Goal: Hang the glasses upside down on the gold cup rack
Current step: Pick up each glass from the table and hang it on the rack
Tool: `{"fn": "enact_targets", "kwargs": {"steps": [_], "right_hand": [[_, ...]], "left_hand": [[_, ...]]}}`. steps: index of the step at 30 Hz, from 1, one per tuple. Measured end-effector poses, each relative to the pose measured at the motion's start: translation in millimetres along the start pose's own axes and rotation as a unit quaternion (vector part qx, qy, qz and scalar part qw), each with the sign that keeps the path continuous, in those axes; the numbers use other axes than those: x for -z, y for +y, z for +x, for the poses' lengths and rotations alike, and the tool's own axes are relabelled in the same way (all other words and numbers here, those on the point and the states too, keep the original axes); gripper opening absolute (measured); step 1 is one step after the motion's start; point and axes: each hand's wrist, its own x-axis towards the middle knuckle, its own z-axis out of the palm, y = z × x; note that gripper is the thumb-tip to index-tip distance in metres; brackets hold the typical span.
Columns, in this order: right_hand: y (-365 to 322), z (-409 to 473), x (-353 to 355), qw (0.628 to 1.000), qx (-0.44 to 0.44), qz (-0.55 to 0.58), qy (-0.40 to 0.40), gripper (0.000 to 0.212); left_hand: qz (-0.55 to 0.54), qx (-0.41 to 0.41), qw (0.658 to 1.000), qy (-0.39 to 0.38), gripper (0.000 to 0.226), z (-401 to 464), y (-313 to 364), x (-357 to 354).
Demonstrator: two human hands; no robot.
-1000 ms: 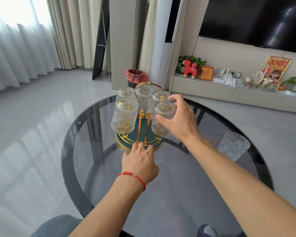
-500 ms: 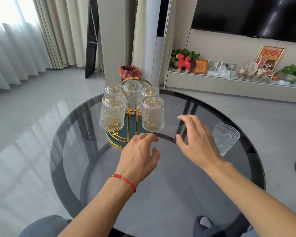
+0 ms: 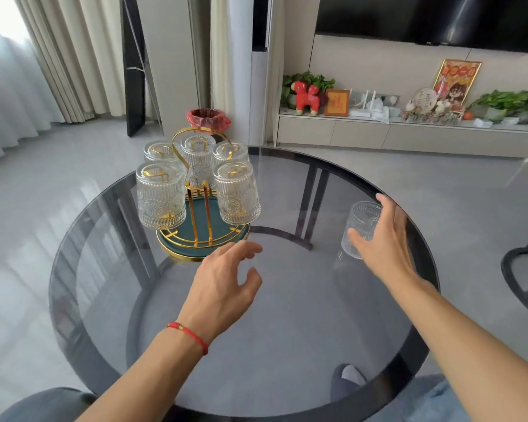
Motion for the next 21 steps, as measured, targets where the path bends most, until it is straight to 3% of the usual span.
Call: {"fn": "enact_targets", "kwargs": {"steps": [4, 8, 12, 17, 19, 21], "right_hand": [[1.8, -1.1, -1.7, 0.995, -0.079, 0.065, 0.012, 0.093], [-6.0, -9.8, -1.6, 0.995, -0.066, 0.071, -0.01, 0.107], [-33.5, -34.0, -2.2, 0.992, 0.06, 0.068, -0.083, 0.114], [-79.0, -70.0, -8.9, 0.95, 0.281, 0.034, -0.131, 0.111], [-92.1, -82.4, -15.6, 0.932, 0.34, 0.04, -0.121, 0.107], [-101.1, -88.4, -21.0, 0.93, 0.33, 0.064, -0.149, 0.109]], "left_hand": [[-0.005, 0.002, 1.0, -0.015, 0.033, -1.5, 1.4, -5.7], [-0.007, 0.009, 1.0, -0.026, 0.033, -2.6, 5.3, -9.4], [-0.052, 0.033, 0.997, -0.046, 0.056, -3.5, 8.9, -9.3], [-0.228, 0.066, 0.967, -0.088, 0.09, -3.7, 14.3, -7.6], [-0.213, 0.048, 0.974, -0.056, 0.087, -3.6, 14.8, -7.1], [-0.209, 0.058, 0.976, -0.001, 0.075, -3.6, 13.4, -4.2]]}}
